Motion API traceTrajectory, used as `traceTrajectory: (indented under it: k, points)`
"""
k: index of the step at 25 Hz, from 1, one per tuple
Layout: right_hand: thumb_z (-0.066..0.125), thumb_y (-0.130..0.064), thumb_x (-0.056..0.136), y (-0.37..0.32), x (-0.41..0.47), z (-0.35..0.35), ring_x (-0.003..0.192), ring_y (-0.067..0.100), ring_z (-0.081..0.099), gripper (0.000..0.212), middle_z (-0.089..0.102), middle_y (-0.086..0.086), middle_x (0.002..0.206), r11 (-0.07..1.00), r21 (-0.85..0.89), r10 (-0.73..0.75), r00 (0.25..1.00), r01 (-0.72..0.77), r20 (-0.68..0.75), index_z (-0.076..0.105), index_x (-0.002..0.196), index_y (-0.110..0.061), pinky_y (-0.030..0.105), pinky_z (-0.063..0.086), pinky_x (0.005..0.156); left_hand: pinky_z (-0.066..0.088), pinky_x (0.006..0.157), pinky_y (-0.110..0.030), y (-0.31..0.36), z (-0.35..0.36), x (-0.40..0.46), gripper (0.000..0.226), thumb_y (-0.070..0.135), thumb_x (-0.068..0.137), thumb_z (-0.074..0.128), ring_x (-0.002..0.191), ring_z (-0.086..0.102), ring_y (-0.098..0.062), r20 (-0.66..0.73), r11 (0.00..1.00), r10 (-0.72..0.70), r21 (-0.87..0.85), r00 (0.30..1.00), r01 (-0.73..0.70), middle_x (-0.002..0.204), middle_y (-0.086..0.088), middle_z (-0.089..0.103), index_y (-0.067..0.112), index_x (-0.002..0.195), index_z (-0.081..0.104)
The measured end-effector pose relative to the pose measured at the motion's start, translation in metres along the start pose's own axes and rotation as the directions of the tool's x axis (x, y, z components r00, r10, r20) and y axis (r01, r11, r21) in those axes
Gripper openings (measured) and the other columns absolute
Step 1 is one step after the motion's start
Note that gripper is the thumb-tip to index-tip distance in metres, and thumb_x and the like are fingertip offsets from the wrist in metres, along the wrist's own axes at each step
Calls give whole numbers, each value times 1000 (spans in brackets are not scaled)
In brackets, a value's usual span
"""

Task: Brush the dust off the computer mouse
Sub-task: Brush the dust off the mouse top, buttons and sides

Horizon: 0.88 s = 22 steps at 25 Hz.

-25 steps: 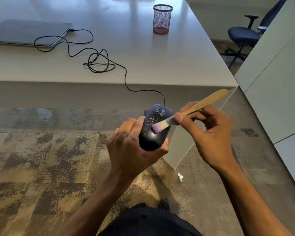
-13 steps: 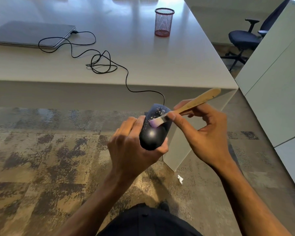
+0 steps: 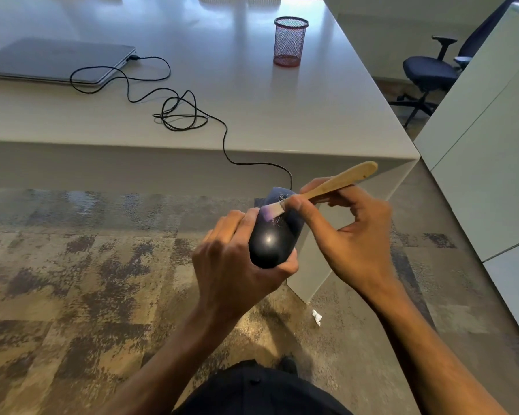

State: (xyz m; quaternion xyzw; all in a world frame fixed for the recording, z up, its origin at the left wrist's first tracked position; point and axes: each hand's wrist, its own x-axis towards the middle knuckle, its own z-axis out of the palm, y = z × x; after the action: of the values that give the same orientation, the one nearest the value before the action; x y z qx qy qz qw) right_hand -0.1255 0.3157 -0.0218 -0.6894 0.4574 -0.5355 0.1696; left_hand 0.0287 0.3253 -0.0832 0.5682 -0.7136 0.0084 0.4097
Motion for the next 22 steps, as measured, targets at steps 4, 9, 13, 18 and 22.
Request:
traceTrajectory:
  k: [4,9,13,18,22]
  points:
    - [69,-33,80,-4,-10,5,81,3,68,17,69,-17,86,999,25,24,982,-29,188,68,94,-23,25,57,78,51,52,-27,-2,0,0,76,69,73,63,65,55,-13,-1,1000,24,-18,1000,-24,86,-5,63,4,111,62]
    - [74,-24,81,3,0,8,80,-2,69,13,67,-20,85,1000,-24,22,997,-21,68,69,93,-21,16,54,76,47,52,-25,1,-1,0,69,62,68,69,66,54,-13,2,1000,15,1,1000,-15,87,-2,62,8,110,64]
    - [71,-25,85,12,13,2,82,-5,68,13,67,-24,83,988,29,155,986,-153,-68,63,92,-32,16,54,76,44,51,-22,0,-1,-2,66,59,66,72,65,50,-10,18,1000,-12,-11,1000,12,85,1,60,12,111,63]
    - [72,-20,83,7,16,-15,80,7,70,10,72,-11,85,979,165,78,972,-116,220,69,92,-18,19,54,76,45,51,-24,-3,-1,-2,63,60,70,69,65,49,-10,21,1000,-26,-14,999,26,83,1,59,11,110,63]
    - [68,-32,83,9,20,-16,84,0,67,15,69,-16,86,995,29,85,951,-98,298,67,94,-23,11,50,77,45,51,-23,-3,0,-3,66,62,70,67,66,51,-11,21,1000,-23,-6,1000,23,84,0,59,11,111,62]
